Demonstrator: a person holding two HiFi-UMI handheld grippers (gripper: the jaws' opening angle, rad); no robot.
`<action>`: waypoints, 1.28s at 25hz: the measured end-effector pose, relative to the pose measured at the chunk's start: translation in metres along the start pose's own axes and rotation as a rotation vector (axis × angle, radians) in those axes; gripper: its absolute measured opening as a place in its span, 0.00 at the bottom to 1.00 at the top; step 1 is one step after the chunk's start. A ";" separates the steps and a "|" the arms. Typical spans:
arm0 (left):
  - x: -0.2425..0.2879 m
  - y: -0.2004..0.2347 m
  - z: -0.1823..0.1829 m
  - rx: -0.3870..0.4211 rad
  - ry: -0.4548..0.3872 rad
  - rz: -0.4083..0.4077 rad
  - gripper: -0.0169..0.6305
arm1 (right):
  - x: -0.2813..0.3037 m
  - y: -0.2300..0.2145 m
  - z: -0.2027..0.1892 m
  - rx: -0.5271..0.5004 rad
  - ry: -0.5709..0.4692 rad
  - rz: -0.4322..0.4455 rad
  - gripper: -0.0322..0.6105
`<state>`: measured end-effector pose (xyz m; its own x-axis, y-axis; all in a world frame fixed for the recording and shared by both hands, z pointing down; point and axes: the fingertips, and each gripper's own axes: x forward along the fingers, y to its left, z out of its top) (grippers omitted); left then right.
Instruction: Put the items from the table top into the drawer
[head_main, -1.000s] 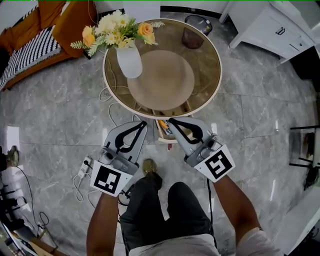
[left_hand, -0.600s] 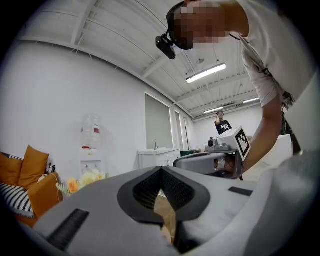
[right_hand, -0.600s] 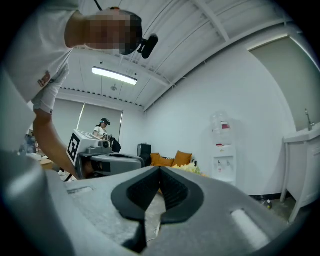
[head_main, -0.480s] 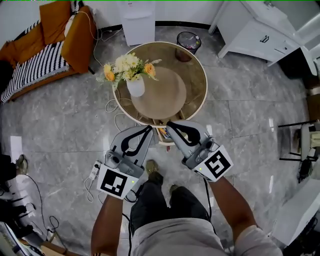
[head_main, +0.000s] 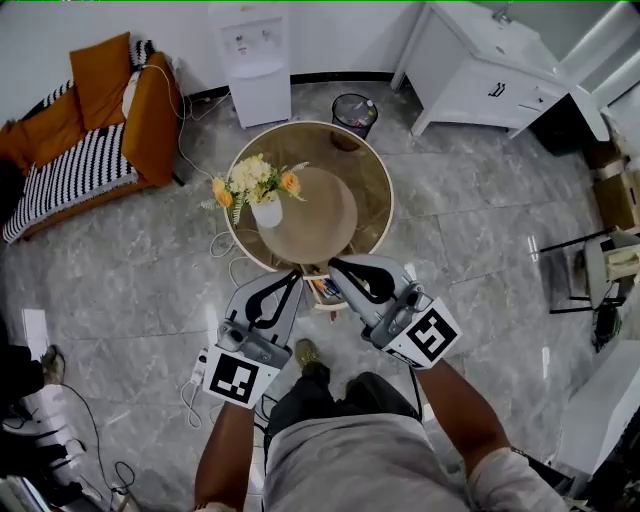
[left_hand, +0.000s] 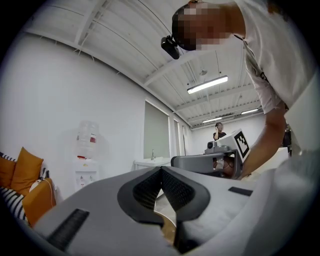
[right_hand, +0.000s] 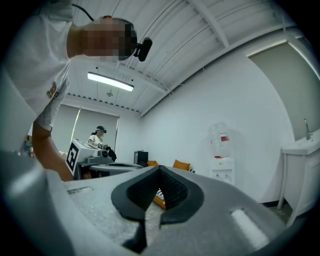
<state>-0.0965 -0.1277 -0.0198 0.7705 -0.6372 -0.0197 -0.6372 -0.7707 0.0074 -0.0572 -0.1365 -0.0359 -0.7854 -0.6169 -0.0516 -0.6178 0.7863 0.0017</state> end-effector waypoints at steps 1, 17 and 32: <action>0.001 -0.004 0.003 0.000 0.005 -0.007 0.03 | -0.004 -0.001 0.004 -0.001 0.000 -0.005 0.05; 0.055 -0.041 0.055 -0.044 -0.057 0.042 0.03 | -0.054 -0.031 0.035 -0.016 -0.019 0.049 0.05; 0.078 -0.062 0.055 -0.045 -0.038 0.052 0.03 | -0.076 -0.051 0.043 -0.019 -0.040 0.076 0.05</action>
